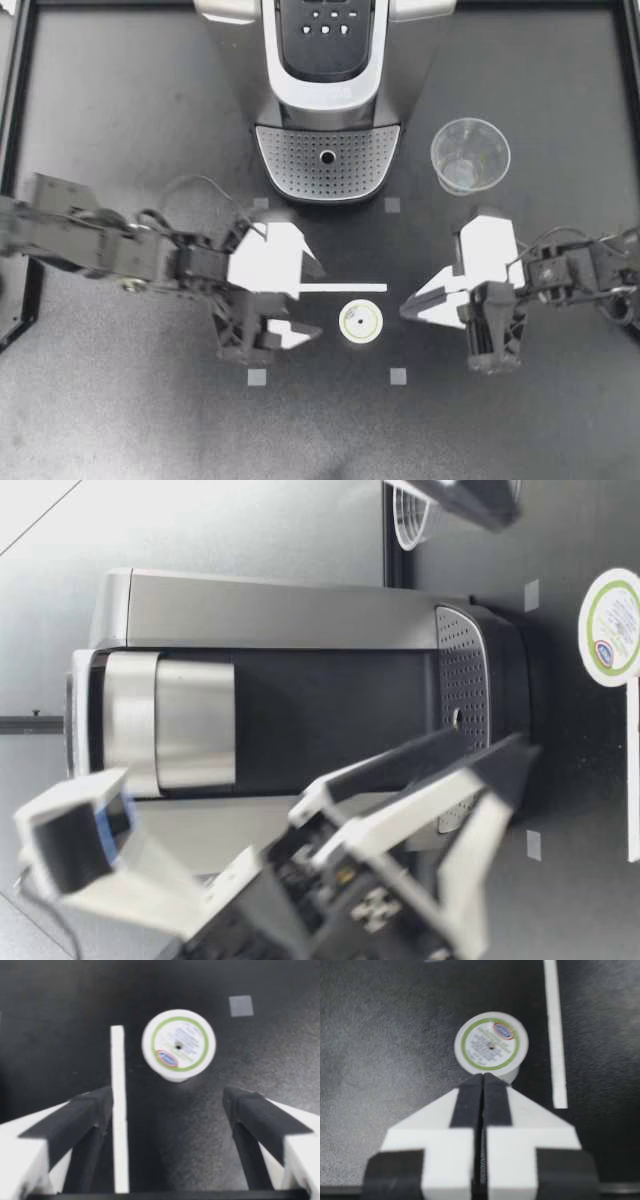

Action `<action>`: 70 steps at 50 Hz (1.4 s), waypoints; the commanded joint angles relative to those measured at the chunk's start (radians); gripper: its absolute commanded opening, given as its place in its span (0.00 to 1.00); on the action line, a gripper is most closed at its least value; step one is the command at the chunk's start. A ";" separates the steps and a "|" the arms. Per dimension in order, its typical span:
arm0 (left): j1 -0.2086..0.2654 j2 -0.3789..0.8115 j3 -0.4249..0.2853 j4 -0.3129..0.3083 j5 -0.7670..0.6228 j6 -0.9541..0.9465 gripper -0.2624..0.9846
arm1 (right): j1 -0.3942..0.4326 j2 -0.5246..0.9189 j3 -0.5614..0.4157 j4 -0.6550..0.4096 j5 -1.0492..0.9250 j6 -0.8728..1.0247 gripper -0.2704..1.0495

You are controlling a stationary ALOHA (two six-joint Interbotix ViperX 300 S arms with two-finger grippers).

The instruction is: Place the coffee capsule inside the capsule container, then place the cup onto the center of the cup tray, then push the 'Hot Water' and 'Travel Mug' buttons.

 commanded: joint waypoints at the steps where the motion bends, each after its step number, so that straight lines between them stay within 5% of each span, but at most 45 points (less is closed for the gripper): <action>1: -0.012 0.006 -0.037 0.002 -0.009 0.002 0.84 | 0.012 0.011 -0.031 -0.002 -0.006 0.000 0.26; 70: -0.012 0.166 -0.114 0.018 -0.097 0.008 0.84 | 0.011 0.130 -0.092 0.003 0.000 0.000 0.26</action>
